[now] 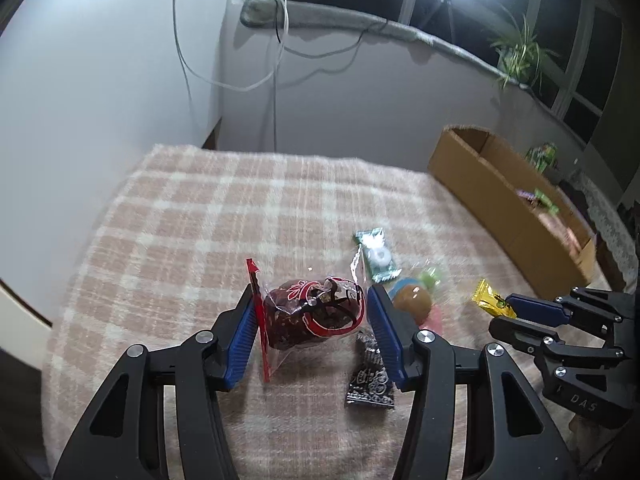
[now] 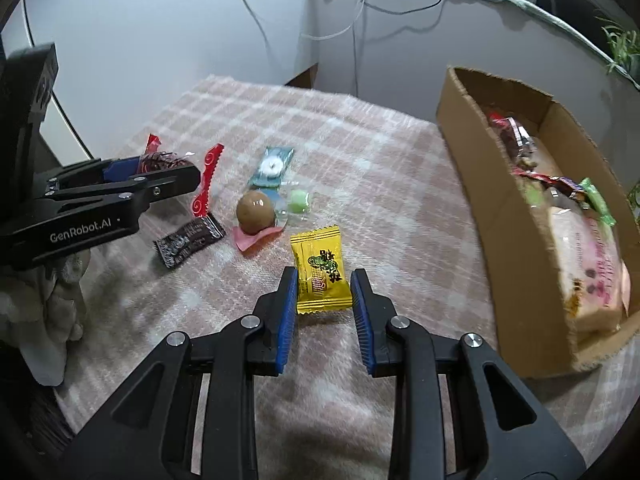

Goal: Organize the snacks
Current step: 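Grasp the red-striped bag with the left tool while the right tool grasps the yellow candy, then carry the red-striped bag and yellow candy into the box and open both tools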

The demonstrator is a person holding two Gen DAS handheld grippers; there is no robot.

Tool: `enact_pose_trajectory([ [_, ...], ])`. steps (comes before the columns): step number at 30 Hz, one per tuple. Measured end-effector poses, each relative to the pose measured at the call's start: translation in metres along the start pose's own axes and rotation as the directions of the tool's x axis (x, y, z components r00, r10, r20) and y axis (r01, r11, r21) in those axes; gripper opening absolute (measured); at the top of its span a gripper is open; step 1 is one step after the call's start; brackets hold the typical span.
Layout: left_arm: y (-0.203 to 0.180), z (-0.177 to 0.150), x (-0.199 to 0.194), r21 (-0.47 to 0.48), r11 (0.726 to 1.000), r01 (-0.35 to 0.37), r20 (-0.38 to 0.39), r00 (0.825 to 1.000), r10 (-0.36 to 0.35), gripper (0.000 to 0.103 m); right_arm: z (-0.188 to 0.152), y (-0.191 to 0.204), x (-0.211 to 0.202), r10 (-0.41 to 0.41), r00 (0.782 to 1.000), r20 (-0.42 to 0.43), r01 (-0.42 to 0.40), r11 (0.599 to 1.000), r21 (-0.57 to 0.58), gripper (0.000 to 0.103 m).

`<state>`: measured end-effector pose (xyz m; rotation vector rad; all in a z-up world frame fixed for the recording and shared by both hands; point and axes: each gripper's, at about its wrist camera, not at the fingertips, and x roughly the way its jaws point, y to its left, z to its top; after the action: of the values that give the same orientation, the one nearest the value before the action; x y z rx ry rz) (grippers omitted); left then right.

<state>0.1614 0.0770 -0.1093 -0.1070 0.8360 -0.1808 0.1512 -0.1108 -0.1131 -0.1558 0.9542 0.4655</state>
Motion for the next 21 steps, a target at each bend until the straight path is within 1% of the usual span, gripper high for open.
enact_pose_trajectory([
  [4, -0.007, 0.009, -0.009, -0.009, 0.999, 0.030, 0.035, 0.999, -0.030, 0.053, 0.006, -0.007, -0.021, 0.001, 0.998, 0.058, -0.002, 1.000, 0.005, 0.028],
  [9, -0.039, 0.026, -0.023, 0.035, 0.995, 0.095, 0.088, 0.991, -0.097, 0.053, 0.013, -0.026, -0.049, -0.002, 0.990, 0.141, -0.005, 0.999, 0.048, 0.028],
  [13, -0.071, 0.044, -0.021, 0.090, 0.987, 0.132, 0.103, 0.985, -0.141, 0.053, 0.021, -0.058, -0.068, -0.034, 0.982, 0.185, 0.015, 0.995, 0.102, 0.028],
  [17, -0.099, 0.063, -0.015, 0.126, 0.979, 0.163, 0.112, 0.978, -0.178, 0.053, 0.029, -0.091, -0.082, -0.043, 0.974, 0.224, 0.002, 0.984, 0.179, 0.028],
  [21, -0.122, 0.076, -0.006, 0.158, 0.971, 0.180, 0.111, 0.974, -0.199, 0.053, 0.035, -0.120, -0.093, -0.104, 0.959, 0.262, 0.040, 0.971, 0.237, 0.028],
])
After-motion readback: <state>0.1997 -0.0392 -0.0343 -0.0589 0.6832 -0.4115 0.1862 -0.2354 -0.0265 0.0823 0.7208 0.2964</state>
